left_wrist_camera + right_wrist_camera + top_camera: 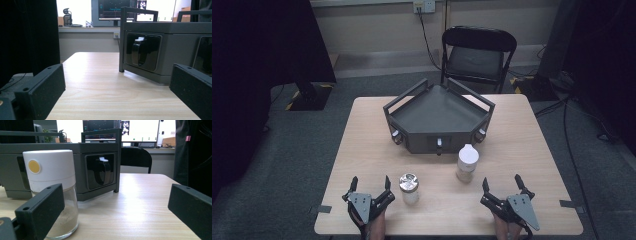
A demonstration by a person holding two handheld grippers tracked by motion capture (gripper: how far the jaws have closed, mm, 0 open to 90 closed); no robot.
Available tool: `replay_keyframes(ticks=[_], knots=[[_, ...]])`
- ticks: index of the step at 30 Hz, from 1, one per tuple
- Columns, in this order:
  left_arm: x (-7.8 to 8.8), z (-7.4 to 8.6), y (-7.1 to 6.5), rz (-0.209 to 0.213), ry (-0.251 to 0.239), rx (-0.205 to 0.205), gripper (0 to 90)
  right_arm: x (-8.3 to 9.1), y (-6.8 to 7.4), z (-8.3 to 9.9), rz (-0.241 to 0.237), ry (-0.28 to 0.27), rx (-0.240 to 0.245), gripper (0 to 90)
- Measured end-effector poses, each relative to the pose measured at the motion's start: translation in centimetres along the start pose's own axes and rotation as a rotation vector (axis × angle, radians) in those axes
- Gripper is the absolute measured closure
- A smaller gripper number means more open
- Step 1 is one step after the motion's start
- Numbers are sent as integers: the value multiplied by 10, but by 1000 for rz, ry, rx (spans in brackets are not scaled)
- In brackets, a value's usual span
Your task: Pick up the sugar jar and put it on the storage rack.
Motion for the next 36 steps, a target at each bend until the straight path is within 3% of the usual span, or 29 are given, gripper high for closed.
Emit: replay_keyframes(ticks=[9,23,36], knots=[[-1,0,1,3,3,2,0,0,0,0,2,0,-1,0],[6,-9,1,16,-13,39,0,0,0,0,2,1,-2,0],[14,-27,1,96,-59,59,0,0,1,0,5,3,-1,0]])
Point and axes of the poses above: each handheld gripper's, and its own axes: x roughly backward along the jaws, z roughly out of its underside, y roughly to its left, the point moved 5 cm from there along -x, roughly forward along the jaws, and after that the axes turned 3 degrees about x, right-handed, at the moved point
